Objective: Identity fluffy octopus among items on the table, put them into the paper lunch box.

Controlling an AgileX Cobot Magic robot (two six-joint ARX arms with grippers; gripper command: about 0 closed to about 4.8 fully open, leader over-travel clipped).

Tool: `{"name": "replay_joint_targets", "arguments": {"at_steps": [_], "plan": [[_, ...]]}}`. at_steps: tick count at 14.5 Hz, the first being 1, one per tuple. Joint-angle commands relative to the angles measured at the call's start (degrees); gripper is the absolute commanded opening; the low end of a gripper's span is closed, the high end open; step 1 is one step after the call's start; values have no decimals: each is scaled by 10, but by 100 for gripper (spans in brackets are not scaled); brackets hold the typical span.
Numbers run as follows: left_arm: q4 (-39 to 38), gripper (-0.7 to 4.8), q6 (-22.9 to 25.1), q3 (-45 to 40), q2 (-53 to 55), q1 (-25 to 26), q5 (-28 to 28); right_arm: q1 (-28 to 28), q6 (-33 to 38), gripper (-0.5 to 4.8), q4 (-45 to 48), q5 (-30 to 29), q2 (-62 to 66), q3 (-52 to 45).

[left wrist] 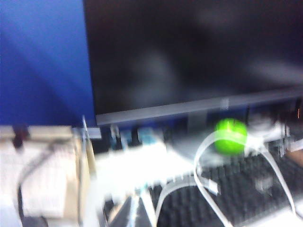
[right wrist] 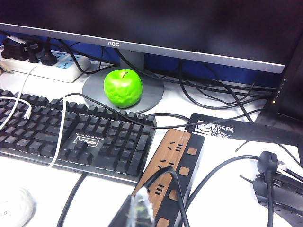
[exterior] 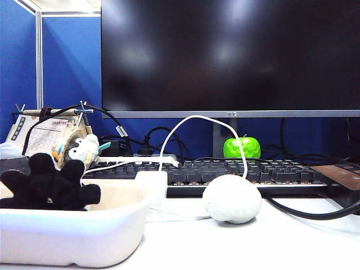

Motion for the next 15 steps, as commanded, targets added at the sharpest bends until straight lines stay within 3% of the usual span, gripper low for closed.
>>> {"name": "replay_joint_targets", "arguments": {"at_steps": [1, 15], "plan": [[-9, -2, -16, 1, -28, 11, -5, 0, 3, -6, 7, -1, 0, 3], [-177, -2, -27, 1, -141, 45, -11, 0, 3, -6, 7, -1, 0, 3]]}}
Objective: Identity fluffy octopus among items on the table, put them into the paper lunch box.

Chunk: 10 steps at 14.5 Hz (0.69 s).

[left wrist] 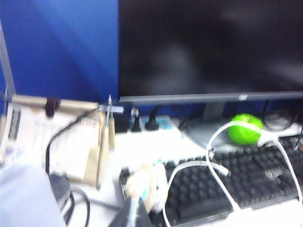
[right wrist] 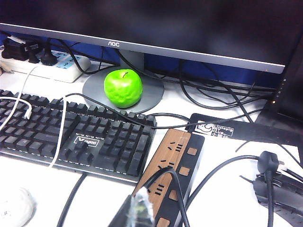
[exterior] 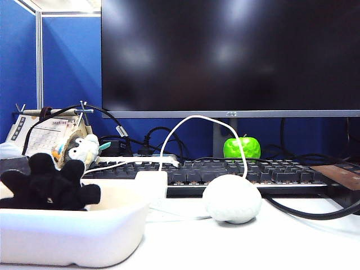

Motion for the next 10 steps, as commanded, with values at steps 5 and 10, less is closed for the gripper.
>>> {"name": "replay_joint_targets", "arguments": {"at_steps": [5, 10], "plan": [[-48, -2, -2, 1, -30, 0, 3, 0, 3, -6, 8, -1, 0, 3], [-89, -2, -2, 0, -30, 0, 3, 0, 3, -6, 8, -1, 0, 3]]}}
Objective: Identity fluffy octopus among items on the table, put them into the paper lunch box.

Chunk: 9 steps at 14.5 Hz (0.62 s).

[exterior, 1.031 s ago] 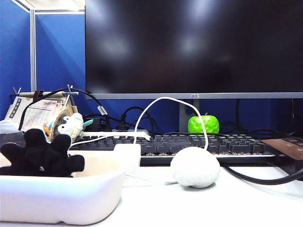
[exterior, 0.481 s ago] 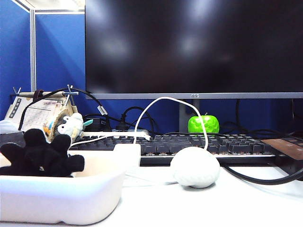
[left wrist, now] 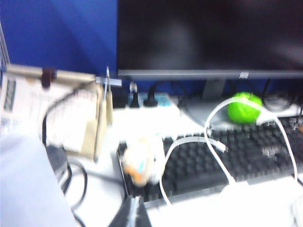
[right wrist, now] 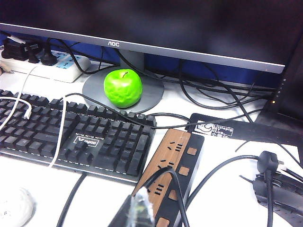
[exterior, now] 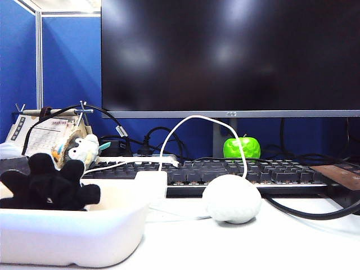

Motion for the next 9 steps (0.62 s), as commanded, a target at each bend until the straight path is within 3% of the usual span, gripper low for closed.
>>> {"name": "replay_joint_targets", "arguments": {"at_steps": [1, 4, 9], "plan": [[-9, -2, -2, -5, -2, 0, 2, 0, 3, -6, 8, -2, 0, 3], [11, -2, -13, -30, -2, 0, 2, 0, 3, -6, 8, -2, 0, 3], [143, -2, -27, -84, -2, 0, 0, 0, 3, -6, 7, -2, 0, 3]]}}
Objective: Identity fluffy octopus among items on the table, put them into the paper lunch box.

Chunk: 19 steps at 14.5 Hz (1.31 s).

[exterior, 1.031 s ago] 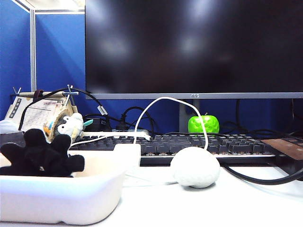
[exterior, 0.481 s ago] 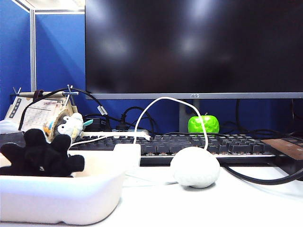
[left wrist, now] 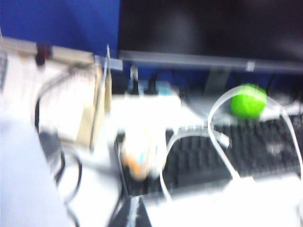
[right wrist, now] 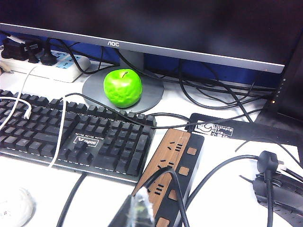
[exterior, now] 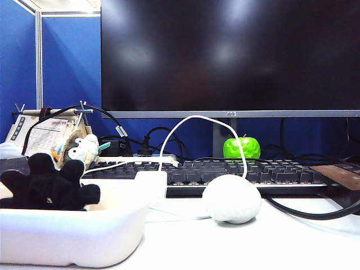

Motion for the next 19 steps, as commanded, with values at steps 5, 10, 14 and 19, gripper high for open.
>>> {"name": "replay_joint_targets", "arguments": {"at_steps": [5, 10, 14, 19], "plan": [[125, -2, 0, -52, -2, 0, -1, 0, 3, -6, 8, -1, 0, 3], [160, -2, 2, -75, -2, 0, -20, 0, 3, -6, 8, -1, 0, 3], [190, -2, 2, -75, -2, 0, -116, 0, 3, -6, 8, -1, 0, 3], [188, -2, 2, -75, -2, 0, -141, 0, 3, -6, 8, -1, 0, 3]]}}
